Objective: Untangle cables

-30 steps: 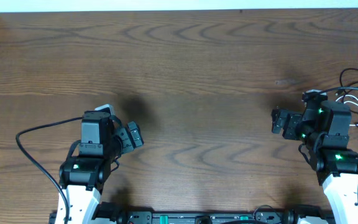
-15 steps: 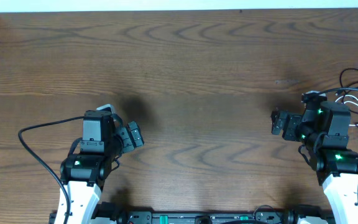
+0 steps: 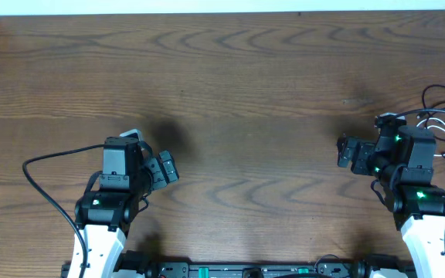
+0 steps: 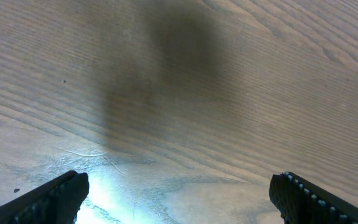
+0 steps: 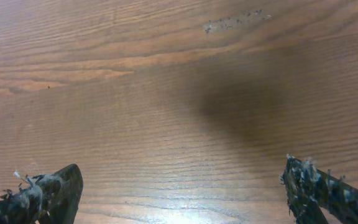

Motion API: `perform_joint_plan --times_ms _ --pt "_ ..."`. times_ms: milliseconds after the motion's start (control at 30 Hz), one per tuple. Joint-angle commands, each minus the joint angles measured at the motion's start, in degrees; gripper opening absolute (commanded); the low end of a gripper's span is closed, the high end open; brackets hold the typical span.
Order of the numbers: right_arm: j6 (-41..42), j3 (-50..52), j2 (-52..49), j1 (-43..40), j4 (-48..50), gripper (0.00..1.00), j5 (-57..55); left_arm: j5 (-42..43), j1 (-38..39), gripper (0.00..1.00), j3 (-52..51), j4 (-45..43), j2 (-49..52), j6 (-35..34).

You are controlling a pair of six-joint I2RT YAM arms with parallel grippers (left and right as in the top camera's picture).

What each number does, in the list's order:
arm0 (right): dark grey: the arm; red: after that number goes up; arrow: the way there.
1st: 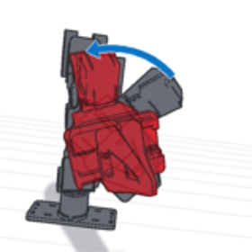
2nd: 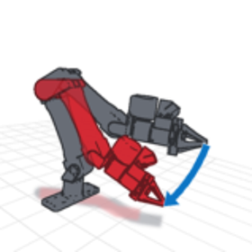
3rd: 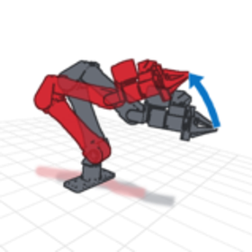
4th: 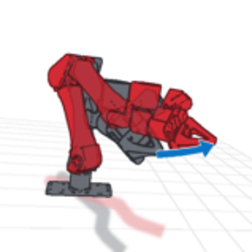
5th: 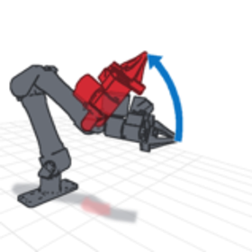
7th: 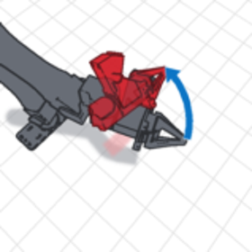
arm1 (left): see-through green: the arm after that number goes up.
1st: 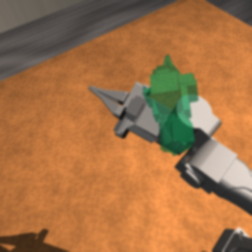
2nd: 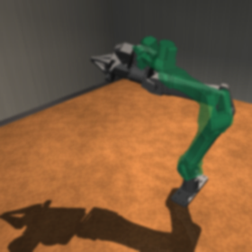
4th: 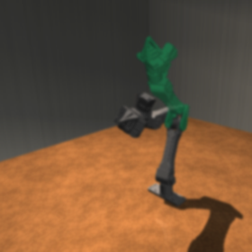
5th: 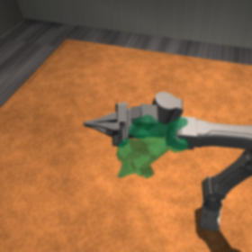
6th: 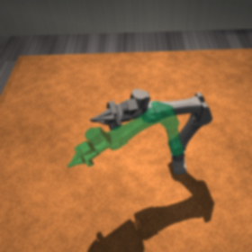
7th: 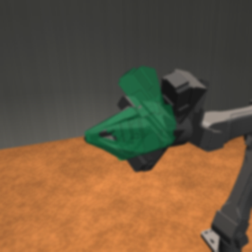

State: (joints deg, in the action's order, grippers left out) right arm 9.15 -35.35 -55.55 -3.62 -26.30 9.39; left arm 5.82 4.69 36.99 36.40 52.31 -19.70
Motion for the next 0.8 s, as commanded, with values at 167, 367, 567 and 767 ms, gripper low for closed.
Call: perform_joint_plan --times_ms 167,367,567,767 --pt "-2.84 3.61 6.12 0.55 8.00 0.99 0.00 -0.76 0.15 0.98 -0.24 -0.02 0.11 -0.35" --pt "-4.11 12.61 13.81 3.08 26.49 0.99 -0.42 -0.76 0.15 0.98 -0.24 -0.02 0.11 -0.35" --pt "-4.11 24.85 23.12 5.35 44.39 0.99 -4.33 -0.76 0.15 0.98 -0.24 -0.02 0.11 -0.35" --pt "-4.07 35.28 30.91 5.84 55.84 0.99 -4.74 -0.76 0.15 0.97 -0.24 -0.02 0.11 -0.35"
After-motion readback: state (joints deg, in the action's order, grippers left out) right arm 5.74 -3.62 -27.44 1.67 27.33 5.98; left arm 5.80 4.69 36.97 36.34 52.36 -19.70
